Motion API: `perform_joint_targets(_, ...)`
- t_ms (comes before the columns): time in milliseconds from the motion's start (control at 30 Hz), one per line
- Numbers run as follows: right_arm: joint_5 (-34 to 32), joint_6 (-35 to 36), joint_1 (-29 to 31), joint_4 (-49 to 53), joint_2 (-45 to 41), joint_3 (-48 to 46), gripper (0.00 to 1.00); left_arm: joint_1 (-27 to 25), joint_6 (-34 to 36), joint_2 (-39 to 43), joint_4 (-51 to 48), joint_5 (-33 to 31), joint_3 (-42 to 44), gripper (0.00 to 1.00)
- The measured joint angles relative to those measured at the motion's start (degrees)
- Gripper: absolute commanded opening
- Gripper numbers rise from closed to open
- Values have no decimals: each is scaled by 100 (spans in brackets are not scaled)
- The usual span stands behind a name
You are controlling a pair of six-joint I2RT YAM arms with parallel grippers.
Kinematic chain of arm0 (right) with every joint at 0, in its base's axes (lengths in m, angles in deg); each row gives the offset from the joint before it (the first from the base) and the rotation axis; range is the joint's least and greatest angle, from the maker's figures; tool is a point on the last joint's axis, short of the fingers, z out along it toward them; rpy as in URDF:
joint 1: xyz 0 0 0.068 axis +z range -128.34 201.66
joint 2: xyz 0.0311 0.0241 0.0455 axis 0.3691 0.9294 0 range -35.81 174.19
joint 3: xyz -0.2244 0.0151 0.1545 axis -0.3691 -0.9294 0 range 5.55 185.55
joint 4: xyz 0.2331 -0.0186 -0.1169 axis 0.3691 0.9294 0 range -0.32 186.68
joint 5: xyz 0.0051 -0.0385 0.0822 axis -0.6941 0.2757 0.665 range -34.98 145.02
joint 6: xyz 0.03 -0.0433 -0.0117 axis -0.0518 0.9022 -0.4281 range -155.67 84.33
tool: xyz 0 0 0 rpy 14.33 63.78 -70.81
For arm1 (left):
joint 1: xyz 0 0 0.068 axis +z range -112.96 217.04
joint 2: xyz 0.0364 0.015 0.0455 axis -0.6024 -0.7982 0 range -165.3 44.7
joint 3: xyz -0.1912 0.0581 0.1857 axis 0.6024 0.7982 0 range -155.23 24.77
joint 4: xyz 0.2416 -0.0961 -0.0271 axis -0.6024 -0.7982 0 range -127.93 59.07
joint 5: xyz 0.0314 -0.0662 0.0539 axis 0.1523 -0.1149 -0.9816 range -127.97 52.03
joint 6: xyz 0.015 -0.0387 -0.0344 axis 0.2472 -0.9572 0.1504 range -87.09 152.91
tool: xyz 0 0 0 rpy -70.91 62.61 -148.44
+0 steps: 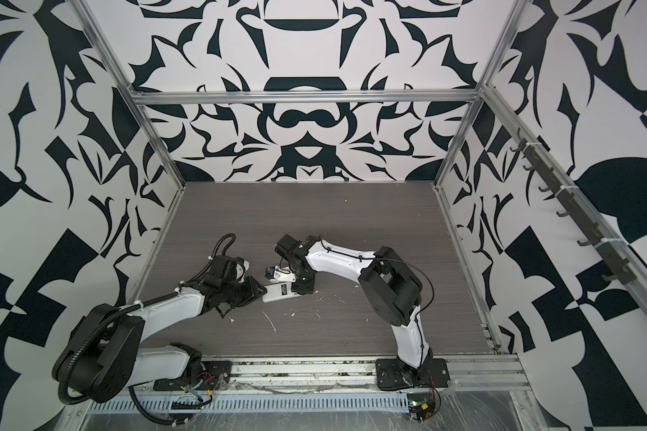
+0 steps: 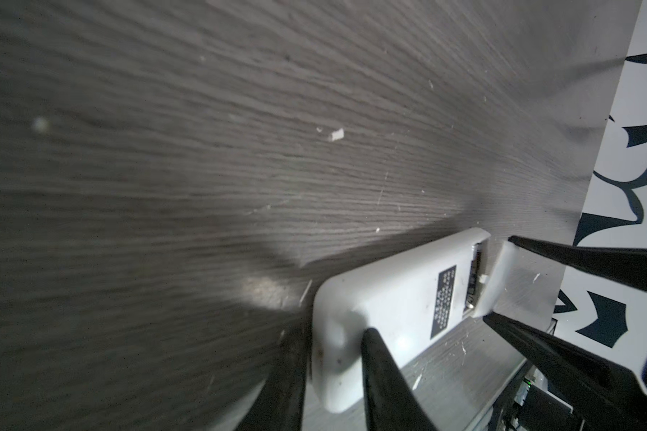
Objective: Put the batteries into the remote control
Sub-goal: 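Lower the cover onto the compartment opening with the right gripper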
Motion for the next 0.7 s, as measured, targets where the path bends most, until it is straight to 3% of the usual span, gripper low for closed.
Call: perform_joint_targets(700, 7, -247, 2, 9, -52, -76, 24, 2, 168, -299, 140, -13, -184, 26)
